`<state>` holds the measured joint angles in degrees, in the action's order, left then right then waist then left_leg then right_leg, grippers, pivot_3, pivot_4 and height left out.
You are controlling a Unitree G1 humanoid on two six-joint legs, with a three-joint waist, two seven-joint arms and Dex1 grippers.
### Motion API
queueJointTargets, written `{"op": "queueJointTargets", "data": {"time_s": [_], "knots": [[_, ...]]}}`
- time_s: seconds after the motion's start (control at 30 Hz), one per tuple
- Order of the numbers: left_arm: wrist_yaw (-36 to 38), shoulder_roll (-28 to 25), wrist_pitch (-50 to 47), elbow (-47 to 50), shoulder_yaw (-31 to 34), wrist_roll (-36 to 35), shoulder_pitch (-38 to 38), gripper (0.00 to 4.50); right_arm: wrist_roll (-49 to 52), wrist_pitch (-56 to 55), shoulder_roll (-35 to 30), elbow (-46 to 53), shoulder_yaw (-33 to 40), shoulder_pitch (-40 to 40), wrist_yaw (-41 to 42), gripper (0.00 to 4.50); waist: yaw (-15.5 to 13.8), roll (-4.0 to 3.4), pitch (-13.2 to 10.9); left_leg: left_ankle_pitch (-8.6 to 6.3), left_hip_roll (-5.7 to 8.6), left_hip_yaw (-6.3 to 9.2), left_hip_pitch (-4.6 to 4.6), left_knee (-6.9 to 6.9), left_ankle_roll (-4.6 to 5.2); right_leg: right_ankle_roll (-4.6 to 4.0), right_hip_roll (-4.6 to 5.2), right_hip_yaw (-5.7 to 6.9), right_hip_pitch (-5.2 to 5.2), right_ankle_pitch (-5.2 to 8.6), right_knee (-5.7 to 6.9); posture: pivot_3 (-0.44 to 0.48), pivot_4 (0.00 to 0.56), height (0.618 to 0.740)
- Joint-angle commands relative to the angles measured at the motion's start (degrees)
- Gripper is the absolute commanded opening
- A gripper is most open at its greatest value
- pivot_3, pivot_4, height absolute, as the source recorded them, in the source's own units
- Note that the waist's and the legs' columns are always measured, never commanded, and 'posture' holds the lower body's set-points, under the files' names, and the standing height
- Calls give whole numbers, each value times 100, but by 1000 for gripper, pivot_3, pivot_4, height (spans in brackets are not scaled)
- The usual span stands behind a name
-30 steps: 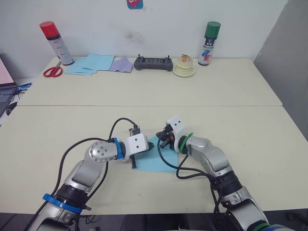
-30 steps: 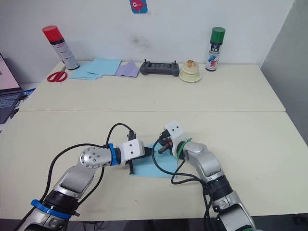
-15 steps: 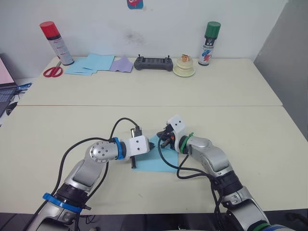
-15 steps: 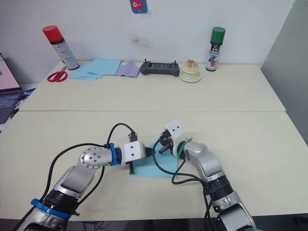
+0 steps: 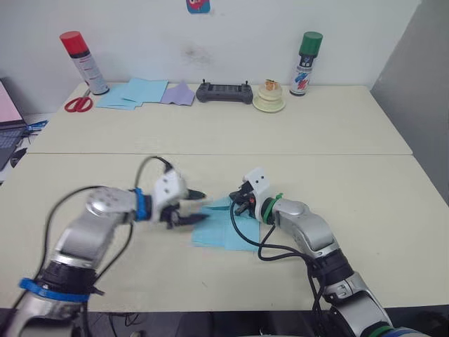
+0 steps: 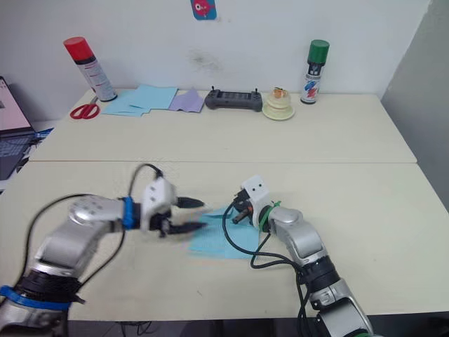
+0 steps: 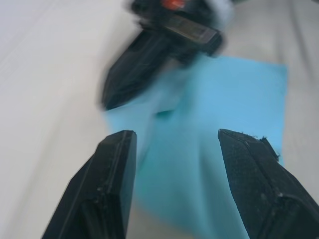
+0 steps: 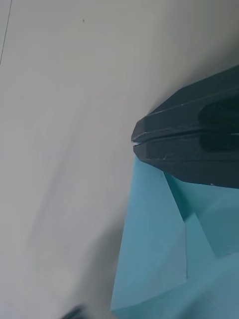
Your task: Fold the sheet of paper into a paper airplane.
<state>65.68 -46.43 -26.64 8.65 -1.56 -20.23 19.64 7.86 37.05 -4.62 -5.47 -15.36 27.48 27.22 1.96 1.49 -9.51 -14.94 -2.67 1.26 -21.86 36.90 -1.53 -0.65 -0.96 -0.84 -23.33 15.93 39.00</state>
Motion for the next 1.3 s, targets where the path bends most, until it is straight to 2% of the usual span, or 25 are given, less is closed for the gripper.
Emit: {"op": "queueJointTargets", "data": {"time_s": [0.03, 0.13, 0.23, 0.33, 0.4, 0.57, 0.6, 0.83, 1.07, 1.3], "knots": [[171, -270, -453, -126, 425, -424, 158, 2897, -55, 74, -27, -118, -15, -86, -40, 0, 1, 0, 0, 0, 1, -2, 0, 0, 0, 0, 0, -2, 0, 0, 0, 0, 150, 740], [-90, -92, -22, -563, 357, -114, 223, 2897, -55, 63, -26, -120, -30, -96, -20, 0, -4, -1, -1, 0, 5, -6, 4, -1, 0, 0, 1, -8, 0, 0, -1, 0, 150, 740], [-479, 400, 495, -846, 59, 277, 353, 2897, -52, 61, -31, -118, -41, -96, 5, 0, -17, 3, 1, 0, 6, -7, 2, 1, 0, 0, 4, -7, 1, 0, -1, 0, 150, 740], [-810, 761, 1032, -1247, -234, 760, 575, 2331, -55, 58, -38, -119, -54, -95, 20, 0, -22, 6, 2, 0, 6, -6, -1, 4, 0, 0, 6, -7, 1, -1, -1, 0, 150, 740], [-994, 1010, 1271, -1505, -366, 941, 776, 1765, -57, 68, -70, -97, -52, -98, 38, 0, -23, 6, 2, 0, 3, -5, -2, 3, 0, -1, 6, -6, 1, -1, 0, 0, 150, 740], [-917, 1379, 1389, -1706, -567, 961, 1046, 200, -60, 91, -125, -79, -37, -87, 58, 0, -19, 6, 3, 0, 3, -6, -4, 2, 0, -1, 5, -7, 0, -1, -1, 0, 150, 740], [-861, 1408, 1361, -1668, -608, 943, 1040, 40, -60, 95, -131, -71, -36, -89, 61, 0, -19, 6, 3, 0, 4, -9, -3, 2, 0, -1, 5, -10, 0, -1, -1, 0, 150, 740], [-800, 1402, 1374, -1766, -1087, 1383, 894, 40, -60, 101, -131, -59, -31, -100, 43, 0, -18, 6, 3, 0, 7, -10, -3, 3, 0, 0, 5, -10, 1, -1, -1, 0, 150, 740], [-413, 1178, 2008, -1944, -1431, 1783, 845, 40, -57, 121, -139, -51, -25, -93, 40, 0, -18, 5, 3, 0, 6, -8, -2, 3, 0, -1, 5, -8, 1, -1, 0, 0, 150, 740], [-392, 1257, 2260, -2261, -1378, 1848, 928, 40, -53, 126, -140, -62, -8, -71, 35, 0, -18, 5, 3, 0, 7, -9, -2, 3, 0, 0, 4, -8, 1, -1, 0, 0, 150, 740]]}}
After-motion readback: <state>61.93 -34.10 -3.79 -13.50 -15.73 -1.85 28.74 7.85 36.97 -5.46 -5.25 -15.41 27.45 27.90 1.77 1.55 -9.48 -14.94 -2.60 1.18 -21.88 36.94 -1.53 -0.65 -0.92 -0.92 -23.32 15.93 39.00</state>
